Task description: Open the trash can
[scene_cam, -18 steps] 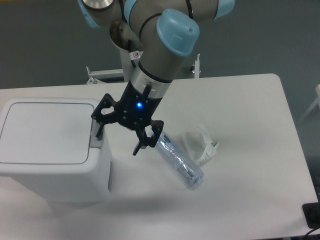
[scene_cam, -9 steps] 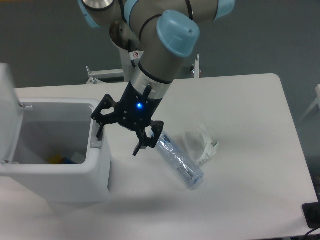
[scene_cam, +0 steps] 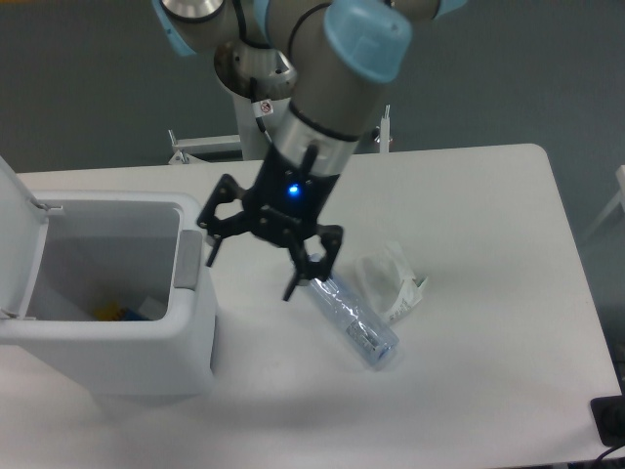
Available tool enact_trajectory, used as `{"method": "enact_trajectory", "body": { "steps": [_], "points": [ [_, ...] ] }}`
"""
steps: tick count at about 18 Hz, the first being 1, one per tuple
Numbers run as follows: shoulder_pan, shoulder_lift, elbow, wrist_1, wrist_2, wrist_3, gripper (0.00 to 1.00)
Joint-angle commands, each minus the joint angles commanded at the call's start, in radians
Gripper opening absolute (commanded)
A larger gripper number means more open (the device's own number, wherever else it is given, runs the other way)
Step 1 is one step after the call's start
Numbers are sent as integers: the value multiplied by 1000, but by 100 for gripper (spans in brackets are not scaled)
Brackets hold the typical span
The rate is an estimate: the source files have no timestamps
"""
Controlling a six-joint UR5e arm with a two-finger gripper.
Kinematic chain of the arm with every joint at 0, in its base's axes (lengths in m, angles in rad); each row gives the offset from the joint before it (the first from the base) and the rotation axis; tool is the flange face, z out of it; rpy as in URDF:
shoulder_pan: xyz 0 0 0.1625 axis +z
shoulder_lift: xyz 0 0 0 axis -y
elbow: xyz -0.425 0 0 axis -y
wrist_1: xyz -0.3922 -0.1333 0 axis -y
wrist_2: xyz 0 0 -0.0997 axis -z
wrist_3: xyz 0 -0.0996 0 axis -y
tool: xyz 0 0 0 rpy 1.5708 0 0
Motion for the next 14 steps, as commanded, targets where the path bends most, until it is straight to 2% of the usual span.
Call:
{"method": "enact_trajectory", "body": {
  "steps": [6, 8, 10, 14],
  "points": [
    [101, -24, 46, 22, 12, 8, 100],
    [120, -34, 54, 19, 38, 49, 100],
    [124, -41, 55, 17, 73, 89, 100],
    [147, -72, 51, 17, 214, 129, 100]
  ]
}}
